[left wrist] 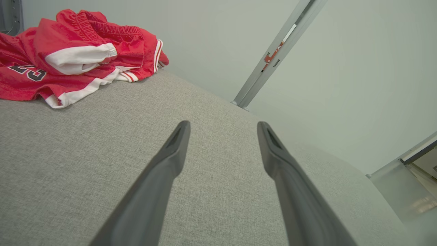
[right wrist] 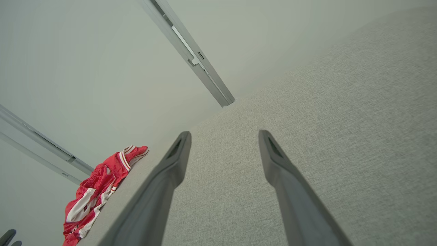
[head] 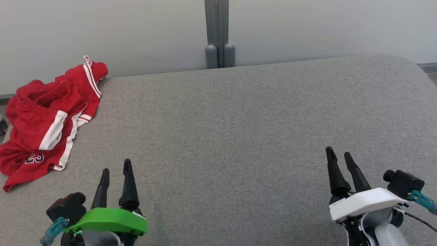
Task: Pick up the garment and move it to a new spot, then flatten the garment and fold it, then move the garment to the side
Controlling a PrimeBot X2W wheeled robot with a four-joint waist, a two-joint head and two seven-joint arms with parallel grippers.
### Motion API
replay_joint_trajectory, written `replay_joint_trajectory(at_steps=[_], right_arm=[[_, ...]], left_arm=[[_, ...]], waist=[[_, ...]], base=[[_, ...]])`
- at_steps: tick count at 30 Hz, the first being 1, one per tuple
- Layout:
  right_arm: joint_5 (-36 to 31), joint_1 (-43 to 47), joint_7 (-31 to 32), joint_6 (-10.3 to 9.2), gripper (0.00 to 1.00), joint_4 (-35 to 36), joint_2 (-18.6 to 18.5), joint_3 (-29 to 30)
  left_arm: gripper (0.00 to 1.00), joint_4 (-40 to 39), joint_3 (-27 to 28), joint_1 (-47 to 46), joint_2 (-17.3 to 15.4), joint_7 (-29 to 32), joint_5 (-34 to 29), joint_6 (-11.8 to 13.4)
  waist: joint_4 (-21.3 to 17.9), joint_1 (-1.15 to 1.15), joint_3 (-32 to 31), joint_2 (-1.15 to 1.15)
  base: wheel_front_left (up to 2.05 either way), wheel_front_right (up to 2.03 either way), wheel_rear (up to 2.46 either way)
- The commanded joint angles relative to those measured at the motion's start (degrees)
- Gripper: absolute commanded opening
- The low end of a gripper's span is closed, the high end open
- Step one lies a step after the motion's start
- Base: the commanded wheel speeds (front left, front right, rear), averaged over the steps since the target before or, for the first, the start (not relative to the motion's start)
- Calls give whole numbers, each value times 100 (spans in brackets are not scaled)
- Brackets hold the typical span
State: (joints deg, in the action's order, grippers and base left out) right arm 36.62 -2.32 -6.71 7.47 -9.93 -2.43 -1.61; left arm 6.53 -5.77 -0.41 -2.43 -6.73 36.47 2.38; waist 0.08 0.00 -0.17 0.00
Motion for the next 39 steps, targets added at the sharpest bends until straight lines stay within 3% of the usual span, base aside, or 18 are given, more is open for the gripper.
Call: replay_joint_trajectory(at_steps=[1, 39], right_arm=[[-200, 9, -64, 2, 100, 49, -31, -23], [-2528, -66, -584, 3, 100, -128, -49, -252]], left_arm=[[100, -62, -24, 31, -42, -61, -187, 38], [100, 334, -212, 213, -56, -578, -2036, 169]], waist=[[1, 0, -3, 0], [-38, 0, -17, 0]], base=[[0, 0, 0], [0, 0, 0]])
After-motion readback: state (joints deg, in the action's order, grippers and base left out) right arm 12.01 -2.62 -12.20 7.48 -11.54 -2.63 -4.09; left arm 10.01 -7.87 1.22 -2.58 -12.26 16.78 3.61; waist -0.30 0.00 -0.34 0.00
